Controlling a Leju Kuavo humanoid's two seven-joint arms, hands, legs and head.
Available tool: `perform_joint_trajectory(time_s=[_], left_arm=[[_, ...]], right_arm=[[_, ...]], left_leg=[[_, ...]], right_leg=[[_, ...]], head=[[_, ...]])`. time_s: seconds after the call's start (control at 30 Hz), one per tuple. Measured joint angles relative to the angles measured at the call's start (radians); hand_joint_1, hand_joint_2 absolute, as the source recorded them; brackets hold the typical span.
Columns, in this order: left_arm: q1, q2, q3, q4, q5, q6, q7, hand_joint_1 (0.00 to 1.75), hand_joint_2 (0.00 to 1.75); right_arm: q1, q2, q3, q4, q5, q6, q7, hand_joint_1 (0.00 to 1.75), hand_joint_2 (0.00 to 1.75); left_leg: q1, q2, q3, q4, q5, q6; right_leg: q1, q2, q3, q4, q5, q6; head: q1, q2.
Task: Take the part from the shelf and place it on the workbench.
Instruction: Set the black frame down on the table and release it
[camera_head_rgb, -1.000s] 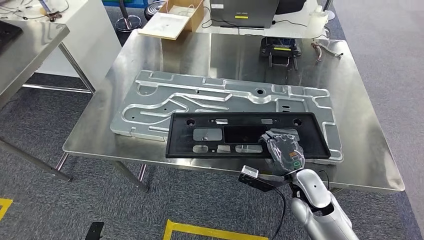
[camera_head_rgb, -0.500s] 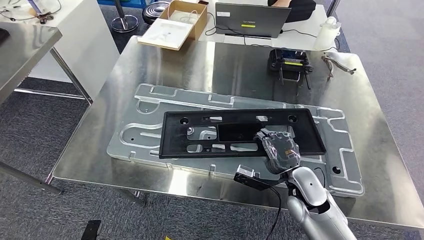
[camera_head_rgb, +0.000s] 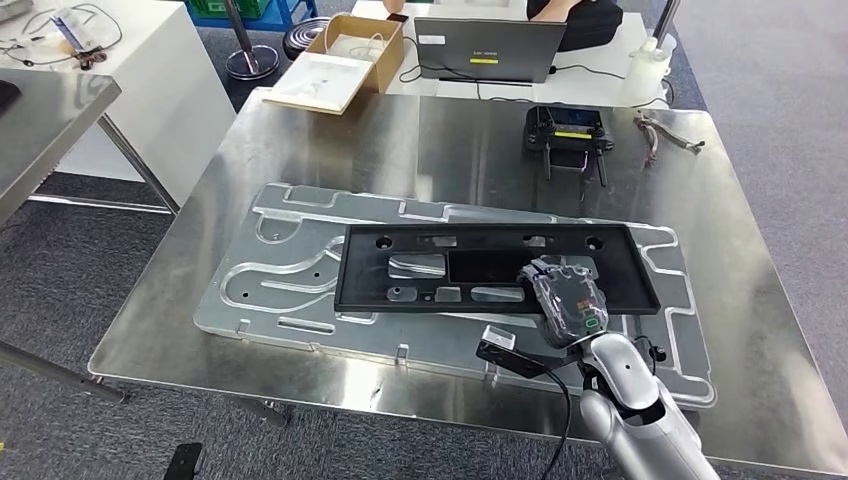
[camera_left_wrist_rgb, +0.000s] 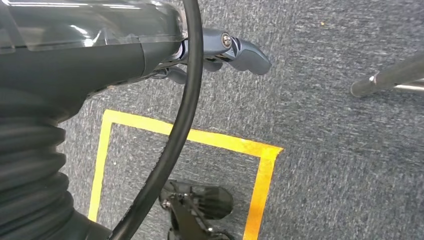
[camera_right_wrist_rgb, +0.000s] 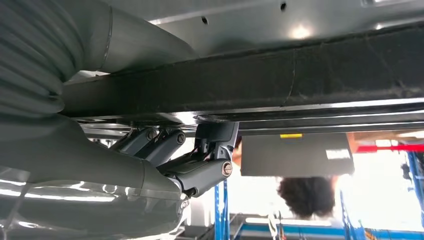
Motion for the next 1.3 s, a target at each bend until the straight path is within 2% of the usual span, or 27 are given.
perform_joint_trajectory(time_s=[0.03, 0.07, 0.1, 0.13, 0.2, 0.27, 0.33, 0.37, 0.43, 0.47, 0.5, 0.53, 0.6, 0.63, 0.67, 0.77, 0.83, 0.87, 0.93, 0.97, 1.0, 1.03, 1.1, 1.13, 1.17, 1.2, 1.3], left_arm=[[0.000, 0.000, 0.000, 0.000, 0.000, 0.000, 0.000, 0.00, 1.75], [0.000, 0.001, 0.000, 0.000, 0.000, 0.000, 0.000, 0.00, 1.75], [-0.001, 0.001, 0.000, 0.000, 0.000, 0.000, 0.001, 0.00, 1.31], [-0.002, 0.002, 0.000, 0.000, -0.001, 0.000, 0.002, 0.00, 0.87], [-0.003, 0.003, 0.000, 0.000, -0.001, -0.001, 0.003, 0.00, 0.00], [-0.001, 0.003, 0.000, 0.000, 0.001, -0.004, 0.003, 0.00, 0.00], [-0.002, 0.003, 0.000, 0.000, 0.003, -0.006, 0.003, 0.00, 0.00], [-0.002, 0.003, 0.000, 0.000, 0.004, -0.007, 0.003, 0.00, 0.00], [-0.001, 0.003, 0.000, 0.000, 0.006, -0.010, 0.005, 0.00, 0.00], [0.000, 0.003, 0.000, 0.000, 0.007, -0.011, 0.007, 0.00, 0.00], [0.001, 0.003, 0.000, 0.000, 0.008, -0.012, 0.009, 0.00, 0.00], [0.001, 0.003, 0.000, 0.000, 0.008, -0.012, 0.010, 0.00, 0.00], [0.001, 0.003, 0.000, 0.000, 0.008, -0.012, 0.012, 0.00, 0.00], [0.001, 0.002, 0.000, 0.000, 0.008, -0.013, 0.012, 0.00, 0.00], [0.001, 0.002, 0.000, 0.000, 0.008, -0.014, 0.012, 0.00, 0.00], [0.001, 0.002, 0.000, 0.000, 0.009, -0.018, 0.013, 0.00, 0.00], [0.001, 0.002, 0.000, 0.000, 0.009, -0.018, 0.013, 0.00, 0.00], [0.001, 0.002, 0.000, 0.000, 0.009, -0.018, 0.013, 0.00, 0.00], [0.002, 0.003, 0.000, 0.000, 0.009, -0.018, 0.013, 0.00, 0.00], [0.003, 0.003, 0.000, 0.000, 0.010, -0.018, 0.013, 0.00, 0.00], [0.005, 0.003, 0.000, 0.000, 0.010, -0.018, 0.013, 0.00, 0.00], [0.006, 0.003, 0.000, 0.000, 0.010, -0.018, 0.013, 0.00, 0.00], [0.005, 0.003, 0.000, 0.000, 0.010, -0.018, 0.013, 0.00, 0.00], [0.004, 0.003, 0.000, 0.000, 0.010, -0.018, 0.013, 0.00, 0.00], [0.003, 0.003, 0.000, 0.000, 0.011, -0.018, 0.013, 0.00, 0.00], [0.004, 0.003, 0.000, 0.000, 0.011, -0.018, 0.013, 0.00, 0.00], [0.005, 0.002, 0.001, 0.000, 0.012, -0.023, 0.010, 0.00, 0.00]], right_arm=[[0.001, 0.000, -0.002, 0.007, -0.002, 0.000, 0.000, 0.44, 0.44], [0.002, 0.000, -0.003, 0.012, -0.004, 0.000, -0.001, 0.00, 0.00], [0.003, 0.000, -0.005, 0.017, -0.005, 0.000, -0.001, 0.00, 0.00], [0.004, 0.000, -0.006, 0.022, -0.006, -0.001, -0.002, 0.00, 0.00], [0.005, 0.000, -0.009, 0.030, -0.008, -0.001, -0.003, 0.00, 0.00], [0.006, 0.000, -0.014, 0.035, -0.009, -0.001, -0.004, 0.00, 0.00], [0.006, 0.000, -0.018, 0.038, -0.010, -0.002, -0.007, 0.00, 0.00], [0.007, 0.000, -0.020, 0.039, -0.011, -0.002, -0.009, 0.00, 0.00], [0.011, 0.000, -0.023, 0.044, -0.012, -0.002, -0.010, 0.00, 0.00], [0.015, 0.000, -0.023, 0.048, -0.013, -0.003, -0.011, 0.00, 0.00], [0.019, 0.000, -0.023, 0.051, -0.013, -0.003, -0.011, 0.00, 0.00], [0.021, 0.000, -0.024, 0.053, -0.013, -0.003, -0.012, 0.00, 0.00], [0.021, 0.000, -0.026, 0.055, -0.013, -0.003, -0.012, 0.00, 0.00], [0.020, 0.000, -0.027, 0.055, -0.013, -0.003, -0.012, 0.00, 0.00], [0.019, 0.000, -0.028, 0.056, -0.014, -0.003, -0.013, 0.00, 0.00], [0.020, 0.001, -0.029, 0.058, -0.015, -0.003, -0.014, 0.00, 0.00], [0.019, 0.002, -0.029, 0.059, -0.016, -0.003, -0.015, 0.00, 0.00], [0.019, 0.002, -0.029, 0.059, -0.016, -0.004, -0.015, 0.00, 0.00], [0.019, 0.003, -0.029, 0.060, -0.016, -0.004, -0.017, 0.00, 0.00], [0.020, 0.004, -0.029, 0.062, -0.016, -0.004, -0.017, 0.00, 0.00], [0.020, 0.004, -0.029, 0.063, -0.016, -0.004, -0.017, 0.00, 0.00], [0.020, 0.004, -0.029, 0.063, -0.016, -0.004, -0.017, 0.00, 0.00], [0.020, 0.006, -0.029, 0.064, -0.017, -0.004, -0.018, 0.00, 0.00], [0.020, 0.007, -0.029, 0.064, -0.017, -0.004, -0.019, 0.00, 0.00], [0.021, 0.008, -0.029, 0.064, -0.018, -0.005, -0.019, 0.00, 0.00], [0.021, 0.008, -0.029, 0.064, -0.018, -0.006, -0.020, 0.00, 0.00], [0.027, 0.011, -0.030, 0.064, -0.021, -0.013, -0.023, 0.00, 0.00]], left_leg=[[0.000, 0.000, 0.014, -0.042, 0.033, 0.002], [0.000, 0.000, 0.043, -0.109, 0.073, 0.007], [-0.002, 0.000, 0.073, -0.176, 0.102, 0.011], [-0.003, 0.000, 0.097, -0.230, 0.118, 0.015], [-0.008, 0.000, 0.114, -0.270, 0.117, 0.021], [-0.005, 0.001, 0.116, -0.279, 0.119, 0.029], [0.000, 0.002, 0.122, -0.290, 0.124, 0.040], [0.002, 0.002, 0.124, -0.293, 0.126, 0.045], [0.000, 0.002, 0.124, -0.294, 0.126, 0.050], [-0.001, 0.002, 0.124, -0.293, 0.125, 0.051], [-0.001, 0.002, 0.124, -0.292, 0.124, 0.051], [-0.001, 0.001, 0.124, -0.290, 0.123, 0.050], [-0.002, 0.000, 0.125, -0.284, 0.118, 0.046], [-0.004, -0.001, 0.124, -0.280, 0.115, 0.042], [-0.006, -0.001, 0.123, -0.277, 0.113, 0.037], [-0.007, 0.000, 0.122, -0.275, 0.109, 0.024], [-0.004, 0.001, 0.110, -0.244, 0.085, 0.012], [-0.002, 0.001, 0.091, -0.200, 0.058, 0.006], [0.000, 0.002, 0.033, -0.069, -0.006, -0.002], [0.002, 0.002, 0.007, -0.014, -0.024, -0.005], [0.003, 0.002, -0.006, 0.010, -0.023, -0.007], [0.005, 0.002, 0.001, -0.006, -0.003, -0.007], [0.006, 0.003, 0.064, -0.137, 0.067, -0.003], [0.004, 0.003, 0.097, -0.205, 0.091, 0.000], [0.002, 0.002, 0.119, -0.250, 0.103, 0.005], [0.000, 0.002, 0.128, -0.270, 0.103, 0.009], [0.001, 0.001, 0.133, -0.282, 0.108, 0.027]], right_leg=[[0.000, 0.000, 0.003, 0.000, -0.002, 0.001], [0.000, 0.001, 0.007, 0.000, -0.004, 0.002], [0.002, 0.002, 0.009, 0.001, -0.006, 0.005], [0.003, 0.002, 0.010, 0.001, -0.008, 0.009], [0.006, 0.003, 0.007, 0.001, -0.008, 0.019], [0.006, 0.003, 0.007, -0.002, -0.008, 0.030], [0.006, 0.002, -0.006, 0.031, -0.032, 0.039], [0.005, 0.002, -0.028, 0.077, -0.059, 0.042], [0.005, 0.002, -0.095, 0.207, -0.117, 0.047], [0.005, 0.002, -0.123, 0.255, -0.128, 0.049], [0.005, 0.001, -0.135, 0.270, -0.121, 0.050], [0.005, 0.001, -0.128, 0.246, -0.094, 0.049], [0.006, 0.001, -0.071, 0.118, -0.022, 0.043], [0.007, 0.002, -0.045, 0.059, 0.002, 0.038], [0.009, 0.002, -0.029, 0.021, 0.013, 0.033], [0.011, 0.002, -0.022, 0.003, 0.016, 0.018], [0.008, 0.001, -0.018, -0.004, 0.019, 0.005], [0.006, 0.000, -0.016, -0.006, 0.020, 0.000], [0.006, -0.002, -0.016, -0.006, 0.019, -0.004], [0.006, -0.002, -0.016, -0.005, 0.019, -0.005], [0.006, -0.002, -0.016, -0.004, 0.018, -0.005], [0.006, -0.001, -0.015, -0.003, 0.017, -0.004], [0.005, 0.000, -0.010, -0.001, 0.013, 0.000], [0.007, 0.000, -0.009, 0.000, 0.010, 0.004], [0.008, 0.001, -0.009, 0.001, 0.009, 0.009], [0.010, 0.001, -0.009, 0.000, 0.009, 0.013], [0.010, 0.001, -0.008, 0.000, 0.007, 0.030]], head=[[0.000, 0.000], [0.000, 0.000], [0.000, 0.000], [0.000, 0.000], [0.000, 0.000], [0.000, 0.000], [0.000, 0.000], [0.000, 0.000], [0.000, 0.000], [0.000, 0.000], [0.000, 0.000], [0.000, 0.000], [0.000, 0.000], [0.000, 0.000], [0.000, 0.000], [0.000, 0.000], [0.000, 0.000], [0.000, 0.000], [0.000, 0.000], [0.000, 0.000], [0.000, 0.000], [0.000, 0.000], [0.000, 0.000], [0.000, 0.000], [0.000, 0.000], [0.000, 0.000], [0.000, 0.000]])
